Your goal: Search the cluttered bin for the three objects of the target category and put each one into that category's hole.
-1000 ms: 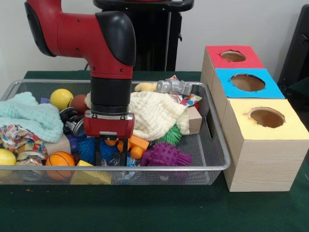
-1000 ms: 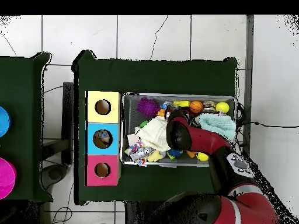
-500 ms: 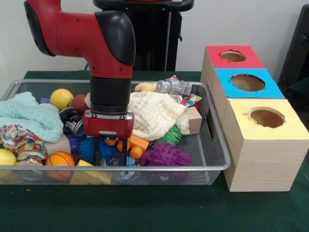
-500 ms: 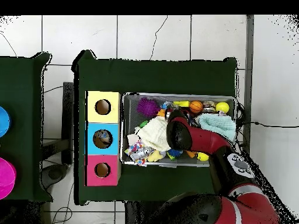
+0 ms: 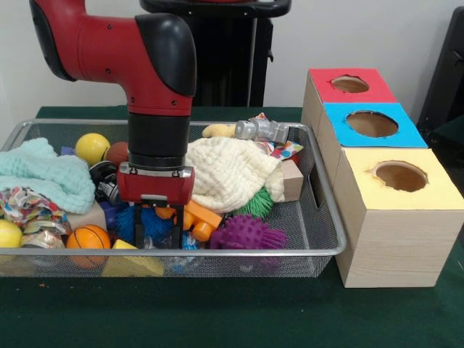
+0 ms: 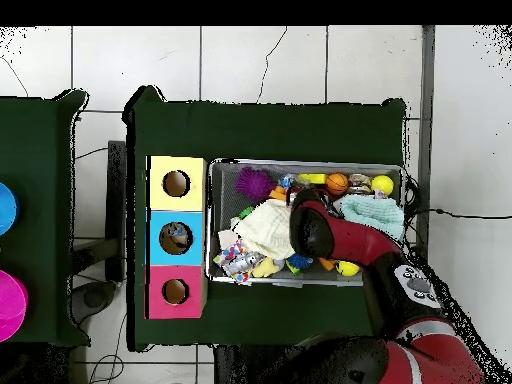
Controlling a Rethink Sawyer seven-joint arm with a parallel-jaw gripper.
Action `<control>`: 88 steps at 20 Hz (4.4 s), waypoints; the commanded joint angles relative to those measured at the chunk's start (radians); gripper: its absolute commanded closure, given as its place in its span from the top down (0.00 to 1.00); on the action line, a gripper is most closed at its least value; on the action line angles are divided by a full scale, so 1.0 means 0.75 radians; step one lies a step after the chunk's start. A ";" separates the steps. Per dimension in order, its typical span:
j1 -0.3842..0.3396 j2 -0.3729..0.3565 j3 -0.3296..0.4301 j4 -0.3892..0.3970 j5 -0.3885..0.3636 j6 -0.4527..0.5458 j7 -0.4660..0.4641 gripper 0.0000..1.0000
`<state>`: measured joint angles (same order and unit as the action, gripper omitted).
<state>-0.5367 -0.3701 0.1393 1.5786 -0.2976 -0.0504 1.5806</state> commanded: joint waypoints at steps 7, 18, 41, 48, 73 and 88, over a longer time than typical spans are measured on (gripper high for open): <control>-0.055 -0.017 0.112 -0.013 -0.057 0.247 0.011 1.00; -0.068 0.115 0.107 -0.041 -0.070 0.136 0.062 1.00; -0.017 0.035 0.060 -0.002 -0.015 0.226 0.091 0.00; 0.010 -0.114 0.064 0.042 0.004 0.346 0.080 0.00; 0.065 -0.272 -0.044 0.117 -0.018 0.423 0.118 0.00; 0.144 -0.418 -0.191 0.182 -0.017 0.432 0.130 0.00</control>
<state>-0.4433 -0.6500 0.0117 1.6507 -0.3048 0.1377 1.5804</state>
